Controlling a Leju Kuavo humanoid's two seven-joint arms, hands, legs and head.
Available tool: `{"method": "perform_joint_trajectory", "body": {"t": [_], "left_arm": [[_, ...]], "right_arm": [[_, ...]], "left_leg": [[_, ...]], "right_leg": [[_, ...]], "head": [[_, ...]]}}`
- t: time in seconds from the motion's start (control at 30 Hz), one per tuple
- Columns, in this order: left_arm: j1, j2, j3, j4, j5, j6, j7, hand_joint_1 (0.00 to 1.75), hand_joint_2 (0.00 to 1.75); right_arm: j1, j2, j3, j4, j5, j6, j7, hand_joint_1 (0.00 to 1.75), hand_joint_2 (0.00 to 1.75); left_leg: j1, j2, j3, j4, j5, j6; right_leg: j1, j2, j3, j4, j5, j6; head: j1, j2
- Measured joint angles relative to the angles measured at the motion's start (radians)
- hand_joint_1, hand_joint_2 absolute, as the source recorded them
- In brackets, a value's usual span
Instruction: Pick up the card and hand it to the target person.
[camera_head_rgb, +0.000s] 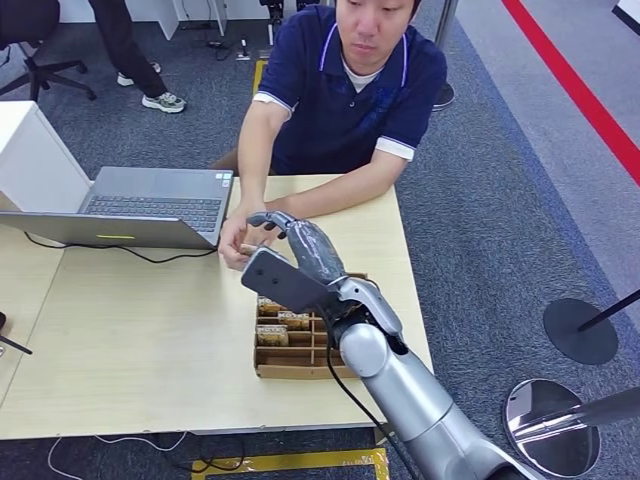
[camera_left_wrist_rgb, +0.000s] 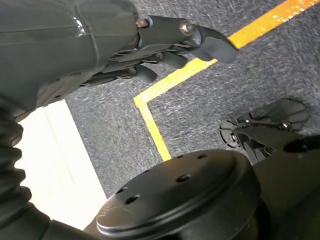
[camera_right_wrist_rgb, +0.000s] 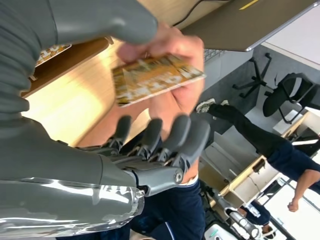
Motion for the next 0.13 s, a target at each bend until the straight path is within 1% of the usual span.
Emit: {"method": "perform_joint_trajectory", "body": {"t": [0.13], "left_arm": [[0.001,-0.001,0.001,-0.001,0.0,0.002,0.001,0.0,0.0]], "right_arm": [[-0.002,0.001,-0.002,0.005,-0.001,0.0,0.0,0.0,1.75]], "left_leg": [[0.0,0.0,0.0,0.0,0.0,0.0]], "right_leg": [[0.0,0.0,0.0,0.0,0.0,0.0]], "head": [[0.0,0.0]]}}
